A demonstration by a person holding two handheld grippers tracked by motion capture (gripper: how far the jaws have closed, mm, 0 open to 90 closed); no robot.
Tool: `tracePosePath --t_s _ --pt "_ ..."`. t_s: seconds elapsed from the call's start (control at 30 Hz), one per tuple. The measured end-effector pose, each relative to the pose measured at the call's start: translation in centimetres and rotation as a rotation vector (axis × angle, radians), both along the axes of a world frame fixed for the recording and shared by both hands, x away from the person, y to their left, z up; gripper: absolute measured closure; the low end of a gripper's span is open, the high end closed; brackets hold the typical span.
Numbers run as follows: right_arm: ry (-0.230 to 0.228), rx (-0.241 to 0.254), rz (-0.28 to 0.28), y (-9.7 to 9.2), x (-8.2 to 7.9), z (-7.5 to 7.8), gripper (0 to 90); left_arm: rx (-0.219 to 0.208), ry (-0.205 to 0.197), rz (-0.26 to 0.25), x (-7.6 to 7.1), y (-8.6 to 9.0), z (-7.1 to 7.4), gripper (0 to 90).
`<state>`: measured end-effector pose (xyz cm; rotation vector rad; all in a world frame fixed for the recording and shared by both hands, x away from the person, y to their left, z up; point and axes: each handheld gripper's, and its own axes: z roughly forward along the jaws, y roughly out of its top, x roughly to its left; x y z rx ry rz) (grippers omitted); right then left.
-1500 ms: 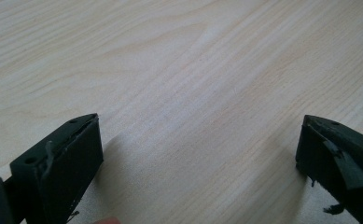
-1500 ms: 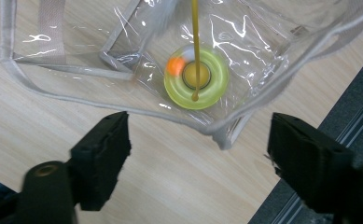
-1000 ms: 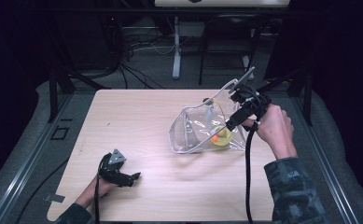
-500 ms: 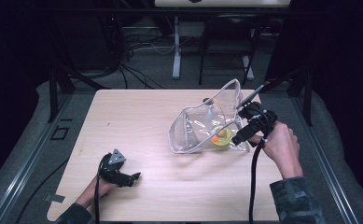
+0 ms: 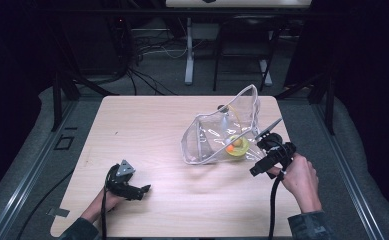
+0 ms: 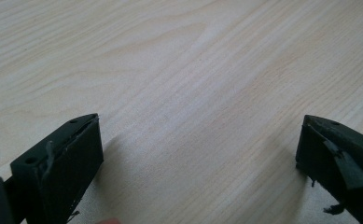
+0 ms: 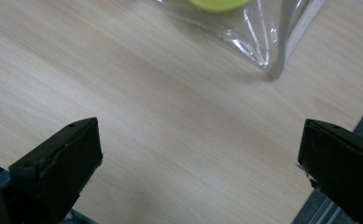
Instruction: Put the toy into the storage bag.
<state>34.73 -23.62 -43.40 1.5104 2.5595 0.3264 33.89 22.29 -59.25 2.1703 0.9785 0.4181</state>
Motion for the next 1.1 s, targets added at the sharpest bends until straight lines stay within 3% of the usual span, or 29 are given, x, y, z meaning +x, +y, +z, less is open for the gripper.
tracePosePath --t_s 0.07,0.43,0.57,0.6,0.63,0.67,0.7,0.73,0.77,0.87,0.93,1.07,1.1 --pt "0.016 -0.009 0.016 -0.2 0.0 -0.3 0.0 0.000 0.000 0.000 0.0 0.0 0.0 0.5" --pt "0.050 0.033 -0.017 -1.4 -1.4 -4.1 0.0 0.000 0.000 0.001 0.0 0.0 0.0 0.5" --pt "0.067 0.025 -0.026 -1.5 -2.1 -5.7 0.0 0.000 0.000 0.001 0.0 0.0 0.0 0.5" --pt "0.091 0.008 -0.018 -1.7 -2.2 -6.1 0.0 0.000 -0.001 0.002 0.0 0.0 0.0 0.5" --pt "0.066 0.040 -0.044 -1.6 -2.4 -6.6 0.0 0.000 -0.001 0.002 0.0 0.0 0.0 0.5" --pt "0.101 0.011 -0.015 -1.7 -2.3 -6.5 0.0 0.000 -0.001 0.002 0.0 0.0 0.0 0.5" --pt "0.079 0.036 -0.035 -1.6 -2.6 -7.0 0.0 0.000 -0.001 0.002 0.0 0.0 0.0 0.5" --pt "0.091 0.036 -0.033 -1.5 -2.6 -7.2 0.0 0.000 -0.001 0.002 0.0 0.0 0.0 0.5" --pt "0.111 0.008 -0.011 -1.6 -2.5 -7.2 0.0 0.000 0.000 0.002 0.0 0.0 0.0 0.5" --pt "0.111 0.016 -0.022 -1.4 -2.7 -7.9 0.0 0.000 0.000 0.001 0.0 0.0 0.0 0.5" --pt "0.140 -0.014 0.001 -1.3 -2.7 -8.1 0.0 0.000 0.000 0.001 0.0 0.0 0.0 0.5" --pt "0.155 -0.027 0.011 -1.2 -2.8 -8.7 0.0 0.000 0.000 0.001 0.0 0.0 0.0 0.5" --pt "0.134 -0.003 -0.015 -1.1 -3.0 -9.2 0.0 0.000 0.000 0.001 0.0 0.0 0.0 0.5"
